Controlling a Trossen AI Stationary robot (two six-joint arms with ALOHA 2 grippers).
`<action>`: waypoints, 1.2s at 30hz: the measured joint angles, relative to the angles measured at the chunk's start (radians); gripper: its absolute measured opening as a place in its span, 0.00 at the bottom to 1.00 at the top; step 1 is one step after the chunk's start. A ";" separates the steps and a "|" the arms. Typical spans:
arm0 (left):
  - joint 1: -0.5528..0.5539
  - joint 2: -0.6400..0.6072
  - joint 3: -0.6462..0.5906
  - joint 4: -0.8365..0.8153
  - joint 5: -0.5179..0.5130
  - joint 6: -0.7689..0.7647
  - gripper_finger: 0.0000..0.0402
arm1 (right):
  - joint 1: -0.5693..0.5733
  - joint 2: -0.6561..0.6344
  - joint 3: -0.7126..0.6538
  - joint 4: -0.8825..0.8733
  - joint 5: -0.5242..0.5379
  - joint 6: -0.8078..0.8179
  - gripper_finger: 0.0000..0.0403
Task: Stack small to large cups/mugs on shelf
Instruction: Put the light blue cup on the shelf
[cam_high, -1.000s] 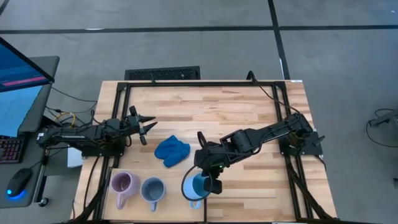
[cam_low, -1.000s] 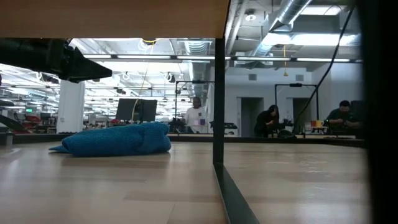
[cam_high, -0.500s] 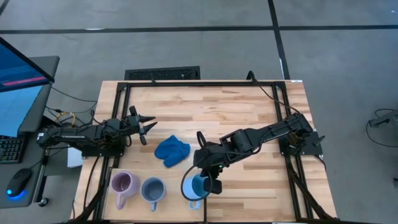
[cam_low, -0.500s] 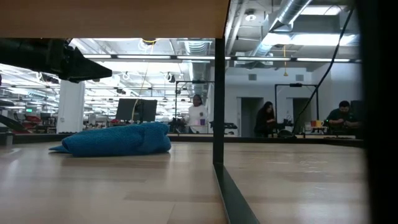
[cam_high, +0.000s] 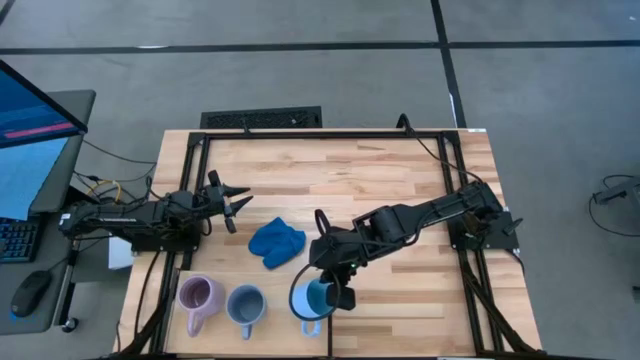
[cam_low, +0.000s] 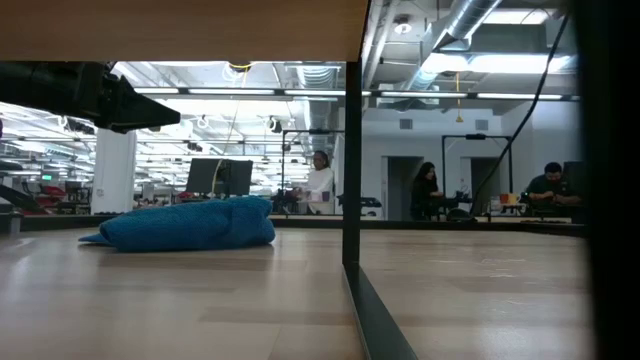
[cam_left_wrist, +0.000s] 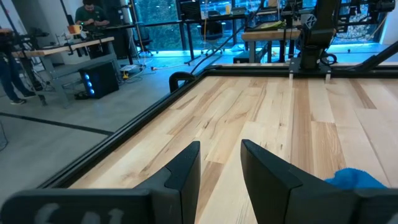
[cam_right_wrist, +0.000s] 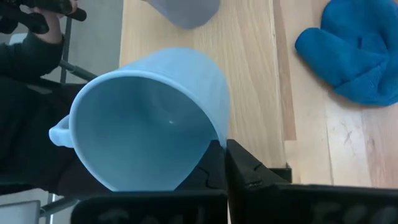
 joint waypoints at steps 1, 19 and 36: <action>0.000 0.000 0.000 0.000 0.000 0.000 0.27 | -0.001 0.000 0.000 0.000 -0.005 -0.009 0.01; 0.000 0.000 0.000 0.000 0.000 -0.090 0.27 | -0.006 0.000 0.000 -0.014 -0.037 -0.023 0.01; 0.000 0.000 0.000 0.000 0.000 -0.090 0.27 | -0.006 0.014 0.001 0.060 -0.044 -0.027 0.00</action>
